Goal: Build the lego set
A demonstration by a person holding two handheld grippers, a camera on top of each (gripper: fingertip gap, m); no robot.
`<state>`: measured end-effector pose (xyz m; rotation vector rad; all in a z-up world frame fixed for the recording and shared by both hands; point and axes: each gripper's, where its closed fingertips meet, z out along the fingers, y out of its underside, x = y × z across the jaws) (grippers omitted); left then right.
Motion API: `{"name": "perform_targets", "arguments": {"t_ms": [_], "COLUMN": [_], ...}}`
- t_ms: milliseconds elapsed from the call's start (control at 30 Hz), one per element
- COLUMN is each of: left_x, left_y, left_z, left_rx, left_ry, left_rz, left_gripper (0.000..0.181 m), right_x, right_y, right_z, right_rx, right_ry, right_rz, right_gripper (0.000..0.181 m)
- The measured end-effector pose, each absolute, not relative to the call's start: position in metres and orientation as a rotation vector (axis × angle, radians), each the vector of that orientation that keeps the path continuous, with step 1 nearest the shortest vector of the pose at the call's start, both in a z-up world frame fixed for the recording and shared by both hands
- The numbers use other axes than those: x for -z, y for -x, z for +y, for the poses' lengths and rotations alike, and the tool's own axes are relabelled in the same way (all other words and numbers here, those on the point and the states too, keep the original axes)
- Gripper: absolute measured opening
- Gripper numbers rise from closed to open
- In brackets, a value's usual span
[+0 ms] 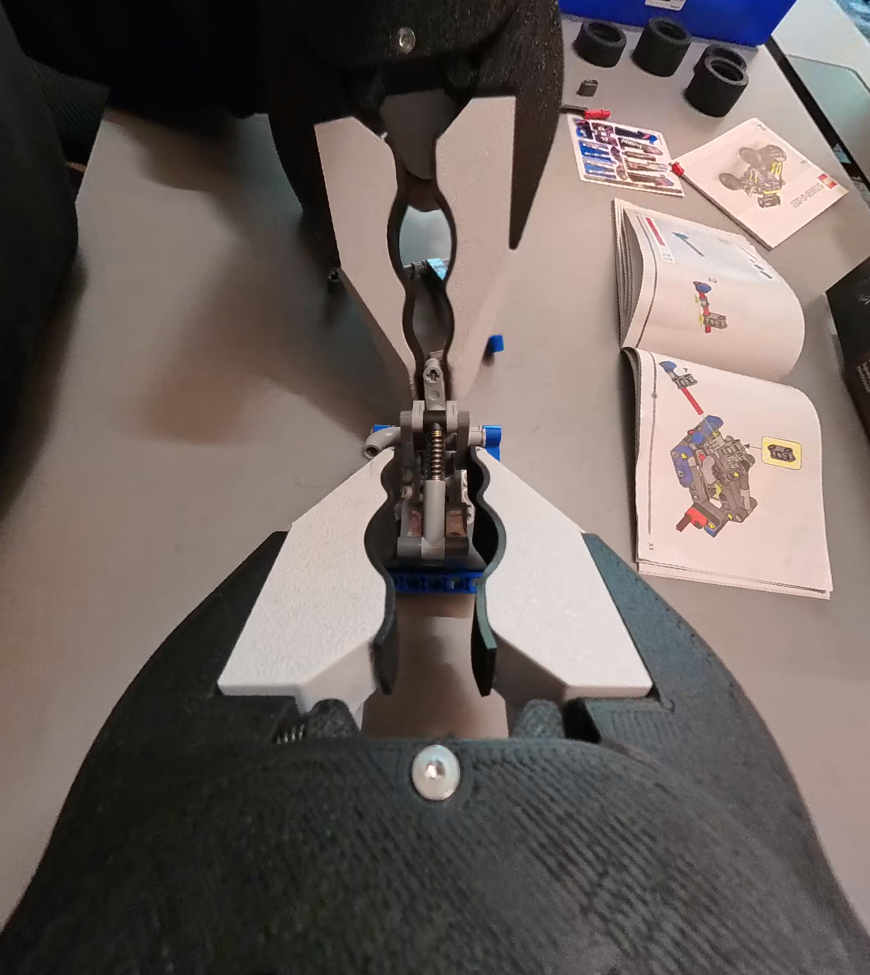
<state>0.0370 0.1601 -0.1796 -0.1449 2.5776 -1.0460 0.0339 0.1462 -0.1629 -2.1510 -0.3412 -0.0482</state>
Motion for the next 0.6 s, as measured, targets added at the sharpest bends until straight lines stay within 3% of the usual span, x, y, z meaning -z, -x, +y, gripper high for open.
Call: {"name": "perform_targets", "arguments": {"t_ms": [200,600], "left_x": [0.179,0.178], "left_y": [-0.036,-0.033], "left_z": [0.160,0.160], "left_rx": [1.050,1.055], "left_ry": [0.164,0.210], "left_rz": [2.572,2.621], "left_gripper": [0.004,0.004], "right_x": [0.149,0.155], "right_y": [-0.031,-0.027], "right_z": [0.150,0.159], "right_rx": [0.068,0.070], "right_ry": [2.109,2.207], "right_rz": [-0.332,-0.400], "right_gripper": [0.031,0.023]}}
